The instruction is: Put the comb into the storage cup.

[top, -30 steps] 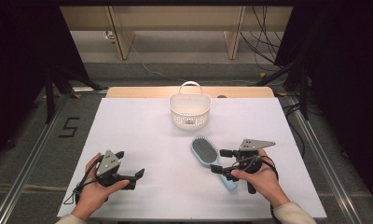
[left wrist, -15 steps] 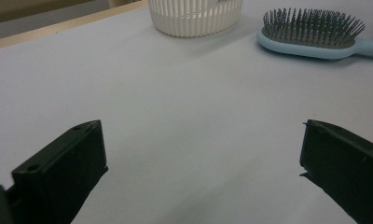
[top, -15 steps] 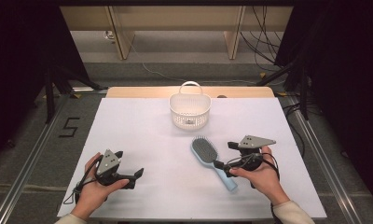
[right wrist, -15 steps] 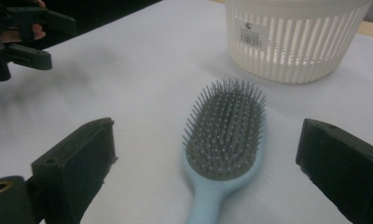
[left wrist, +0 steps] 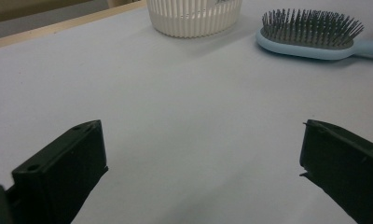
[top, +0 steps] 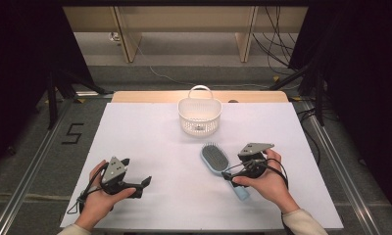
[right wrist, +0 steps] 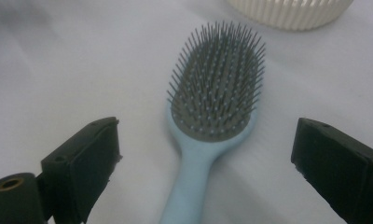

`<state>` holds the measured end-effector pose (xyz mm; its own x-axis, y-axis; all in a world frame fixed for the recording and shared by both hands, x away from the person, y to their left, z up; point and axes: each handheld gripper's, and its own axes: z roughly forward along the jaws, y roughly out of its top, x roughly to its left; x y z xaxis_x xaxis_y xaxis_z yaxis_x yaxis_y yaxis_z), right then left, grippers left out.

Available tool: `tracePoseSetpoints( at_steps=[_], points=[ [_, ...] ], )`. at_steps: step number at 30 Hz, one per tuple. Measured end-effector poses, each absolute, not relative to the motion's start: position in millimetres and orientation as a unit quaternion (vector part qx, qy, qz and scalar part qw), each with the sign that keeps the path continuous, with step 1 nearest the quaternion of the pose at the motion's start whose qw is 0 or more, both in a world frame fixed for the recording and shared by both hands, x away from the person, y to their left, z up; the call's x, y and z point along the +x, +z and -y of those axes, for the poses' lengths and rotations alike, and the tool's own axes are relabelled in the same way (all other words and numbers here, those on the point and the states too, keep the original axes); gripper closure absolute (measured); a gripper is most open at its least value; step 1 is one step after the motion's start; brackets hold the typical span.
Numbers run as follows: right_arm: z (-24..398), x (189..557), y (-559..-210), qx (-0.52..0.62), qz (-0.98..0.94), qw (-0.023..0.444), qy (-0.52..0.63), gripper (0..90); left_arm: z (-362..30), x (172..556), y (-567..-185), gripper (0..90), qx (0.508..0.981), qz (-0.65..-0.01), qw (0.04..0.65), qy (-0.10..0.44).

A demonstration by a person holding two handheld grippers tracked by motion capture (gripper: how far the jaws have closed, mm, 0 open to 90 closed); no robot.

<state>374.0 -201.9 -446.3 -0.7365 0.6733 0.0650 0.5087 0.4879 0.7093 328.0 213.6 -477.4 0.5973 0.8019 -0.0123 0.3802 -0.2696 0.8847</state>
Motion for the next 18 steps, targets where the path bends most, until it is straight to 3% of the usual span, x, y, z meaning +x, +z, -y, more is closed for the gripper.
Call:
tracePoseSetpoints(
  at_steps=[18],
  points=[
    [173, 388, -460, 0.368, -0.888, 0.084, 0.261, 15.5, -214, 328, -477, 0.0, 0.763, -0.387, 0.466, 0.226]
  ],
)
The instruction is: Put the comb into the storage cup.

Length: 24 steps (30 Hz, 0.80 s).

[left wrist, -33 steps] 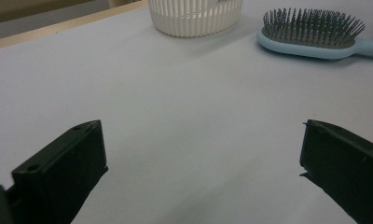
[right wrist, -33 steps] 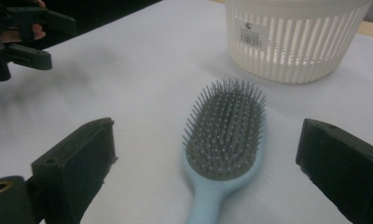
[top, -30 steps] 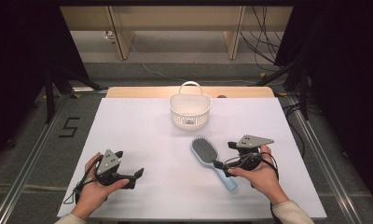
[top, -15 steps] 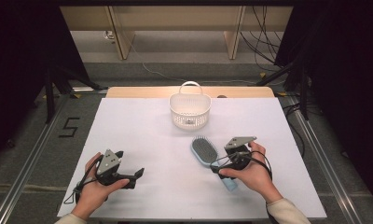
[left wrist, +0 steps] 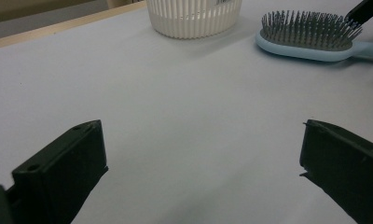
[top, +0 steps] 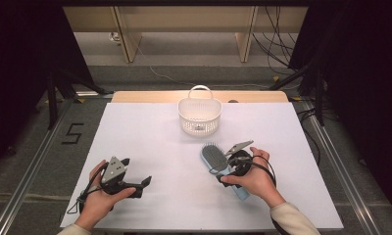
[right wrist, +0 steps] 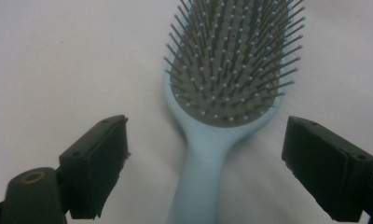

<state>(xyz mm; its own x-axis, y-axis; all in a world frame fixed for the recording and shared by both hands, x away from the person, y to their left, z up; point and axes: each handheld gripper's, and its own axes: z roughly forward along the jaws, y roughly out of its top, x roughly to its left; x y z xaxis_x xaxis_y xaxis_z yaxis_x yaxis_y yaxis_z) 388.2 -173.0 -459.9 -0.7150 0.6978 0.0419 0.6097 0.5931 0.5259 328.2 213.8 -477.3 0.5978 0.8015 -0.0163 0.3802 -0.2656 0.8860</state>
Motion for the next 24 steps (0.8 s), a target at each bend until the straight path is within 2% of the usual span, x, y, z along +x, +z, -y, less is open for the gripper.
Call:
tracePoseSetpoints(
  at_steps=[12, 24],
  points=[
    [163, 392, -464, 0.382, -0.897, 0.075, 0.212, 17.4, -214, 328, -477, 0.0, 0.763, -0.387, 0.467, 0.226],
    [154, 395, -468, 0.39, -0.904, 0.071, 0.163, 23.7, -213, 328, -477, 0.0, 0.763, -0.386, 0.467, 0.225]
  ],
)
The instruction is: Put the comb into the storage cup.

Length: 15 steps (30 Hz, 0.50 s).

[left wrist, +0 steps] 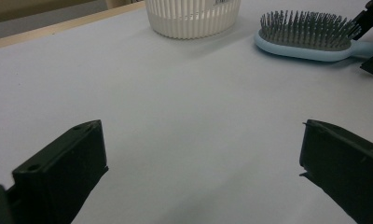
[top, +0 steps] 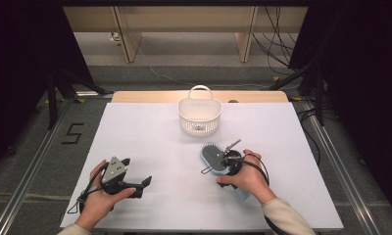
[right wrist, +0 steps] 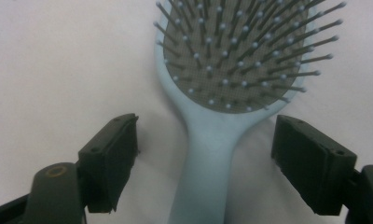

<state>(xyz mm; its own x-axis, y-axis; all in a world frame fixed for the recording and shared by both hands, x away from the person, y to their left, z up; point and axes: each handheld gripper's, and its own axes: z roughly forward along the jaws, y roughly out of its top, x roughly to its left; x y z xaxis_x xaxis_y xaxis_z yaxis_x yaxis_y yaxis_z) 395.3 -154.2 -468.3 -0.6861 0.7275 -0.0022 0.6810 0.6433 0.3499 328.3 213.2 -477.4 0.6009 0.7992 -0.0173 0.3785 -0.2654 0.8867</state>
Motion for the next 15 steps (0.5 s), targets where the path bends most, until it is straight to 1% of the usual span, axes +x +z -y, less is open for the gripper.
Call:
tracePoseSetpoints(
  at_steps=[7, 15],
  points=[
    [149, 397, -468, 0.388, -0.908, 0.074, 0.142, 24.9, -213, 328, -478, 0.1, 0.763, -0.386, 0.468, 0.224],
    [143, 398, -465, 0.392, -0.909, 0.067, 0.123, 31.5, -212, 328, -478, 0.5, 0.763, -0.386, 0.468, 0.224]
  ],
)
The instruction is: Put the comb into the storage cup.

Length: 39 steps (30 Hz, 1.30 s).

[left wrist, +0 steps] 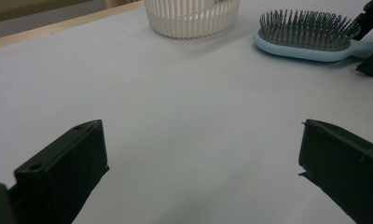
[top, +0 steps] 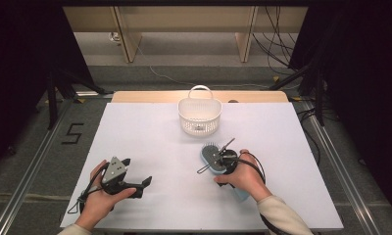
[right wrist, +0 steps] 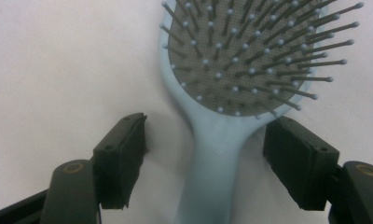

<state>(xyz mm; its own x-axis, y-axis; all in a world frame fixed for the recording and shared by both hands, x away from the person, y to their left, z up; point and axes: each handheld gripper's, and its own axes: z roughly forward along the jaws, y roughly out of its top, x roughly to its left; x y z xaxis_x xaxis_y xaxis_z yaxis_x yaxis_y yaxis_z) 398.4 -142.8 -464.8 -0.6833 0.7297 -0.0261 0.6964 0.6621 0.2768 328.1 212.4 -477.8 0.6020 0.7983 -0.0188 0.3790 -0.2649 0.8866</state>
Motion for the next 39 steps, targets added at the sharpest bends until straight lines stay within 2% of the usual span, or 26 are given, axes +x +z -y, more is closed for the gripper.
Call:
tracePoseSetpoints(
  at_steps=[19, 28, 39],
  points=[
    [134.6, 404.0, -461.6, 0.425, -0.899, 0.061, 0.092, 41.2, -211.8, 328.1, -478.0, 0.7, 0.763, -0.385, 0.468, 0.223],
    [134.4, 405.6, -458.8, 0.446, -0.889, 0.058, 0.085, 56.3, -211.2, 328.9, -478.8, 0.8, 0.765, -0.384, 0.468, 0.221],
    [133.6, 407.3, -458.4, 0.457, -0.884, 0.055, 0.079, 66.8, -211.4, 329.0, -478.5, 0.9, 0.765, -0.383, 0.468, 0.222]
  ],
)
